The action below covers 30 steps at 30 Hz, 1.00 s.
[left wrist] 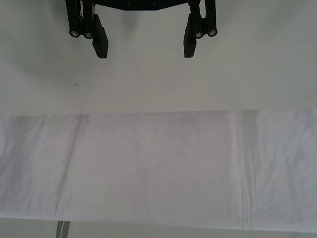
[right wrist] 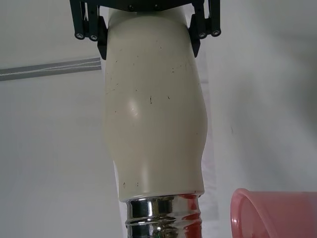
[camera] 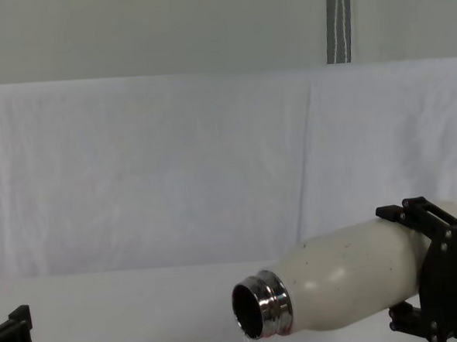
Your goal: Grasp the thermos with one hand and pour water into the cup lid.
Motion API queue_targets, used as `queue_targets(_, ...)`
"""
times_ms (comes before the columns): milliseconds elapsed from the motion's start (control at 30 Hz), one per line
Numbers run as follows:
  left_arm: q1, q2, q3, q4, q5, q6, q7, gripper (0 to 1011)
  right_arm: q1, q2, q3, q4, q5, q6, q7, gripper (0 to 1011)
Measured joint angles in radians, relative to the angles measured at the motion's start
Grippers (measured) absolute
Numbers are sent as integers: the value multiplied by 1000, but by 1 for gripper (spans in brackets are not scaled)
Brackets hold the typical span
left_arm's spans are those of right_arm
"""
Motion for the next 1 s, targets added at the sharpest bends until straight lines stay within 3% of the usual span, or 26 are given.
queue_targets(1000, 0, 0, 0, 0, 0, 0, 0, 1001, 2, 0, -3, 1, -4, 3, 0, 953)
